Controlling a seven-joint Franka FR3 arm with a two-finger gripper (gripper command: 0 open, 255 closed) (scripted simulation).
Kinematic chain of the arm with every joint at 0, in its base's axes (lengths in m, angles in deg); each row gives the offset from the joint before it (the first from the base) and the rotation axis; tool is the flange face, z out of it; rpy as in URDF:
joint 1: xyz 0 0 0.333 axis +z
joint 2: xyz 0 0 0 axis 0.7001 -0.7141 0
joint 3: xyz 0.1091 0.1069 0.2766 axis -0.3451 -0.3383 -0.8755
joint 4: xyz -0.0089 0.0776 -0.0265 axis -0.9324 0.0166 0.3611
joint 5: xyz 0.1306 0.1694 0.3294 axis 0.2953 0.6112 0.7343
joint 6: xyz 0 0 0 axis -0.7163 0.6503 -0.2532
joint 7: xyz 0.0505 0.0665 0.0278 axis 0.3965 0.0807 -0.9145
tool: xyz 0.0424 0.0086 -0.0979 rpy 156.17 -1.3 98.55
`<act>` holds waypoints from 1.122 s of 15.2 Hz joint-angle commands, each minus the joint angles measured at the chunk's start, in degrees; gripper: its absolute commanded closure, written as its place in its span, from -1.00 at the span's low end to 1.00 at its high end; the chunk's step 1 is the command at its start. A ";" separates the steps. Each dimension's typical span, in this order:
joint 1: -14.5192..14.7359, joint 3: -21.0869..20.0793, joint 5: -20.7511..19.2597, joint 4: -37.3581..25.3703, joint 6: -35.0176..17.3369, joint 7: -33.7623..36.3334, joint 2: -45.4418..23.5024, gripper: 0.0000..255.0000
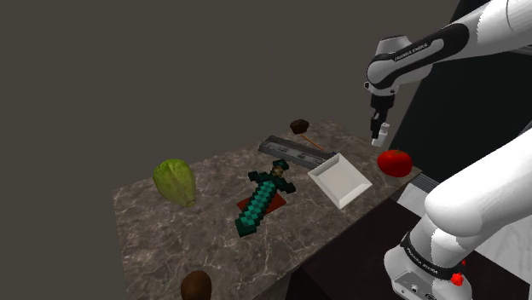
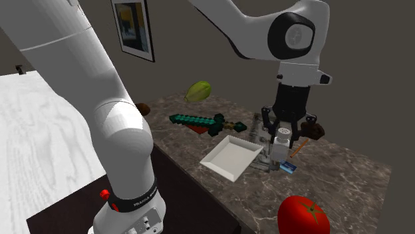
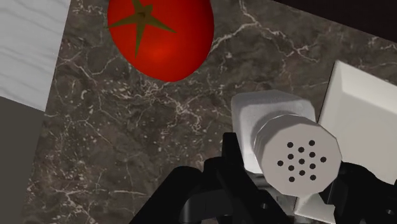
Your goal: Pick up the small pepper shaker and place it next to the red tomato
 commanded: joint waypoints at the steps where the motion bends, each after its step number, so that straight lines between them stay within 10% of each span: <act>1: -0.03 0.22 -0.04 0.78 -1.76 0.07 -0.96 1.00; 17: -0.10 1.50 0.37 5.76 -15.73 0.73 -10.10 1.00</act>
